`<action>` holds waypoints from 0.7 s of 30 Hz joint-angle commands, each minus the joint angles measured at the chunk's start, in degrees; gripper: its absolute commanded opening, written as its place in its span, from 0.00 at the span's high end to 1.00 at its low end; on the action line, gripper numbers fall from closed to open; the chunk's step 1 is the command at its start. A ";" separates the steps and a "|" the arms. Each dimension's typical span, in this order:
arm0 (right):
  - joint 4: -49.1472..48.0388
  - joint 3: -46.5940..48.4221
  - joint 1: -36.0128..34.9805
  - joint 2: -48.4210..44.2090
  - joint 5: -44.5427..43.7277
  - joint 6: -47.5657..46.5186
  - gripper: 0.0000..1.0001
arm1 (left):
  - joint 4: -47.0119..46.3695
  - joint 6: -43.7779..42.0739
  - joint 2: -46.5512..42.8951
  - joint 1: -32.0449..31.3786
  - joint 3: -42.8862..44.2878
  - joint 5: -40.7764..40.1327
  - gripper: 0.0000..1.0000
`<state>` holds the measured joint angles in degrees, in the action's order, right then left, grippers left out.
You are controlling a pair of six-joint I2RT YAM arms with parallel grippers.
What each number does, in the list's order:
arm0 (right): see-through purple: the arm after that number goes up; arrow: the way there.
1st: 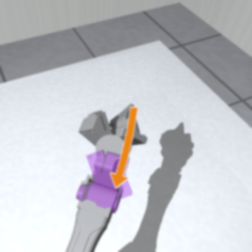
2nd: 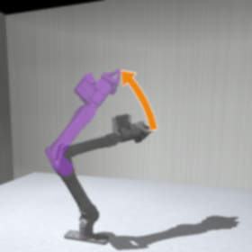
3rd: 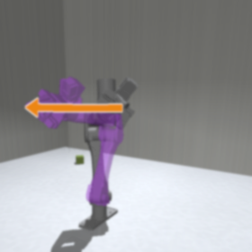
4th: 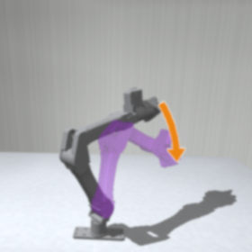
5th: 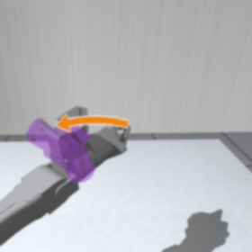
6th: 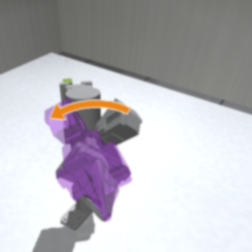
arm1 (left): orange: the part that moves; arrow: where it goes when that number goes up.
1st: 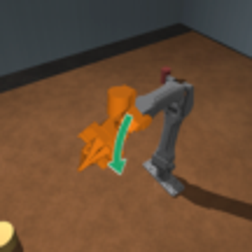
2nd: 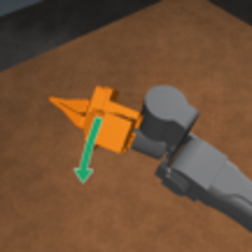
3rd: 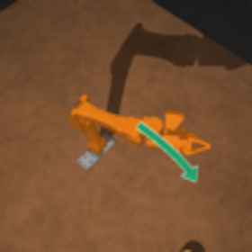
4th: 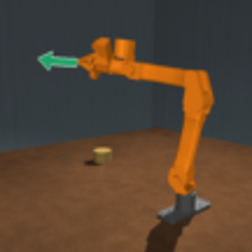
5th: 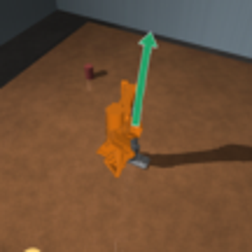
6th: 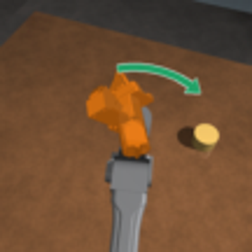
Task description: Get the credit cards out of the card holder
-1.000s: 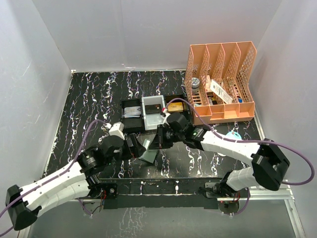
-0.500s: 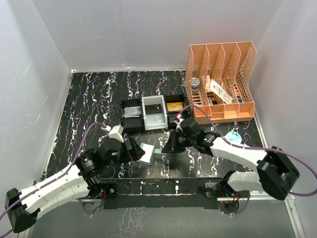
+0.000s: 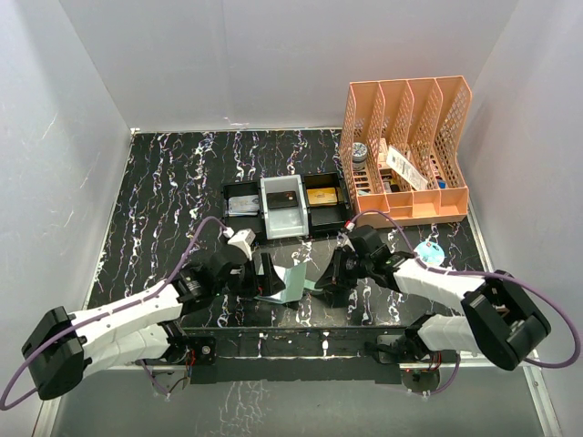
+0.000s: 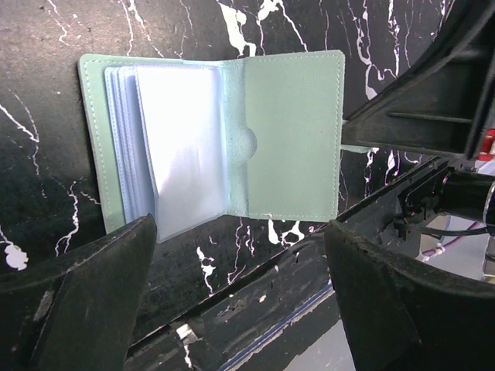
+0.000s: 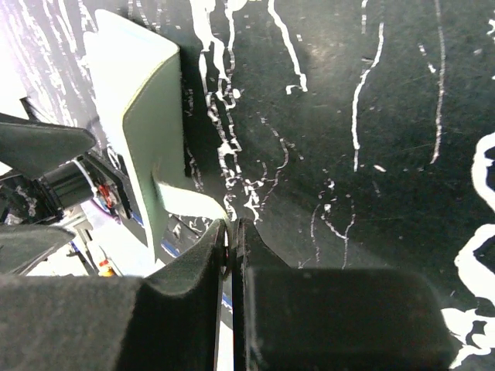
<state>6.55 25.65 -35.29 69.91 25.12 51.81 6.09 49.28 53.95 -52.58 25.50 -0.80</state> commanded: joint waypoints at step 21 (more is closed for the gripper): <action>0.56 -0.78 1.06 2.23 -2.78 -0.65 1.00 | -2.57 5.55 7.47 0.06 2.62 -1.90 0.19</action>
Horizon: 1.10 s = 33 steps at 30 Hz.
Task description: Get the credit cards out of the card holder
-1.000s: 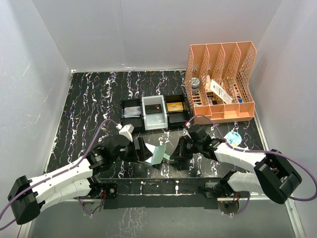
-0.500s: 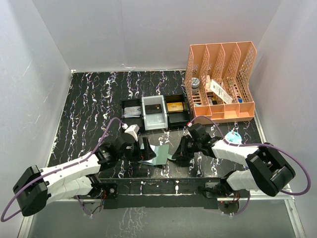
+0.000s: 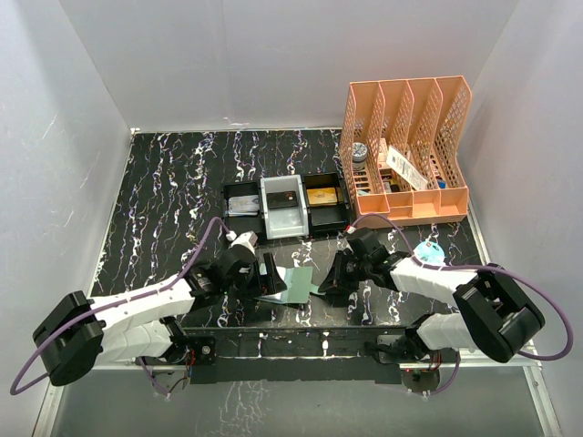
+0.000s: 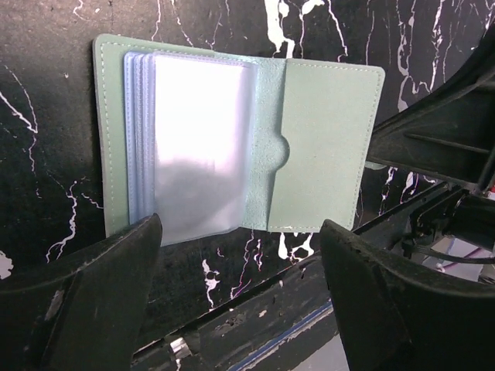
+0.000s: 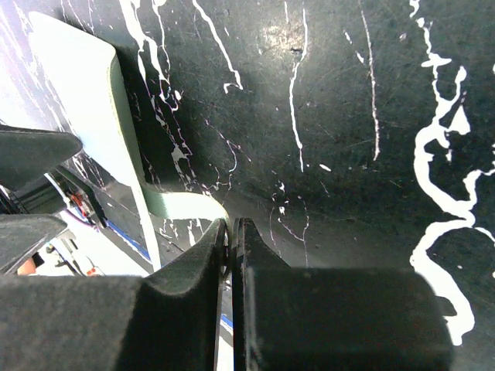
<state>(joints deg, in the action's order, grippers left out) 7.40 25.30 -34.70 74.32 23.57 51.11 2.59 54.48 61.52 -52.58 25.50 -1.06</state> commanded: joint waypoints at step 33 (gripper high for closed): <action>-0.35 -0.25 0.60 -0.88 -0.18 -0.85 1.00 | -1.41 -1.94 1.88 0.09 4.72 2.05 0.43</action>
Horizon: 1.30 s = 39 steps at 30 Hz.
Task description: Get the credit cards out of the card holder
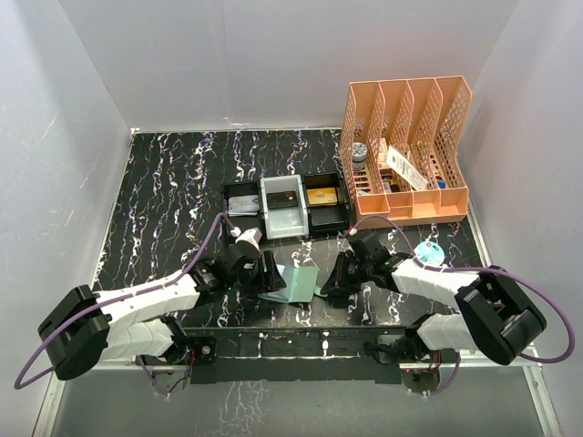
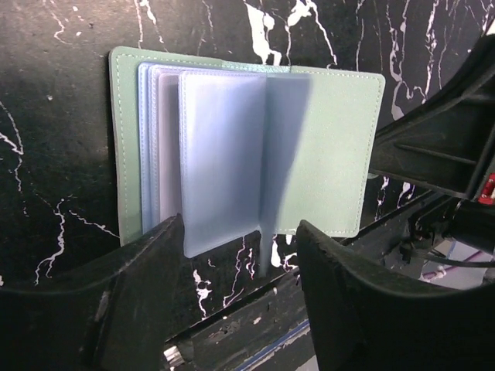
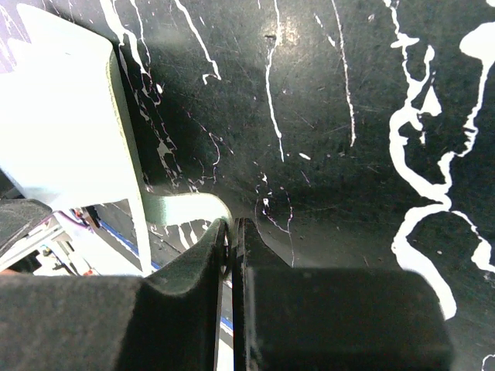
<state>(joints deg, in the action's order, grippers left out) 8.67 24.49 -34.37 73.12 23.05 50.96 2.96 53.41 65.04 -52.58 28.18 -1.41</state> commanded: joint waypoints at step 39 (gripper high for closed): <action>0.19 2.57 0.47 -6.39 3.15 -1.76 0.79 | -5.93 -2.85 5.39 -0.18 7.64 13.45 0.60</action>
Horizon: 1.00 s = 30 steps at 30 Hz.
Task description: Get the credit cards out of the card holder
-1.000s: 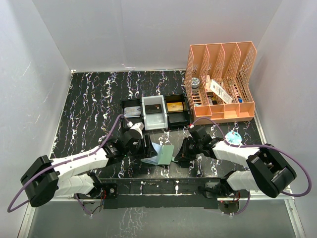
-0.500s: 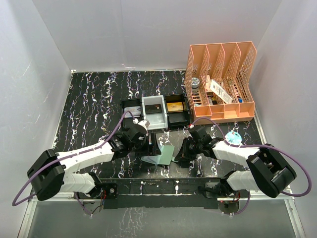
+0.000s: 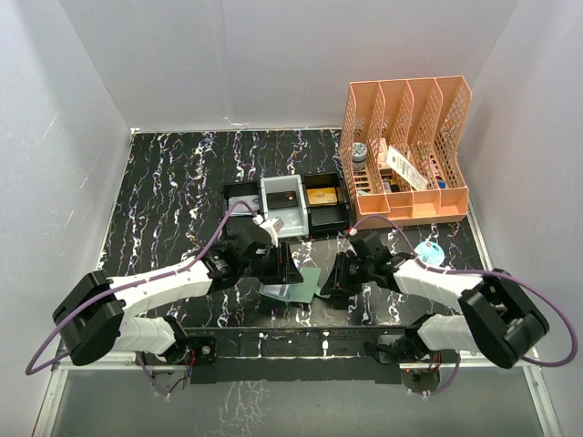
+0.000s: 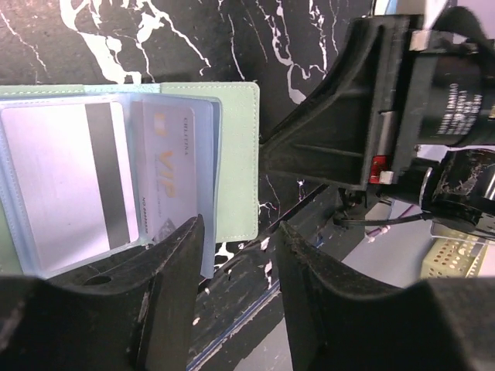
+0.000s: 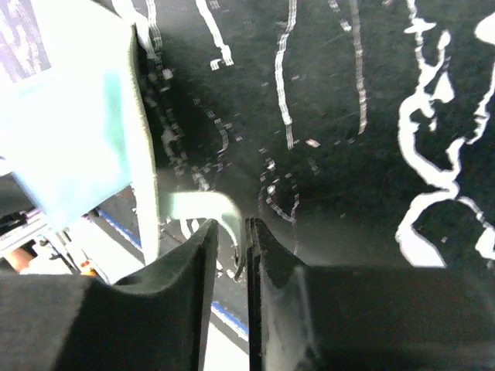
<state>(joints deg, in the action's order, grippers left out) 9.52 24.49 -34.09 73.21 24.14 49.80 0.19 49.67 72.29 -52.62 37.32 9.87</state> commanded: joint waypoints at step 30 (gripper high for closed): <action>-0.72 17.19 -0.98 4.49 5.03 0.54 0.65 | -2.90 0.65 -1.90 -0.12 -4.03 3.86 0.65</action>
<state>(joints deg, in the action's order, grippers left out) 11.49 40.34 -34.65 76.90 28.64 51.29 -3.01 50.98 71.99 -52.62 33.98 12.58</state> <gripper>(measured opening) 0.376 0.358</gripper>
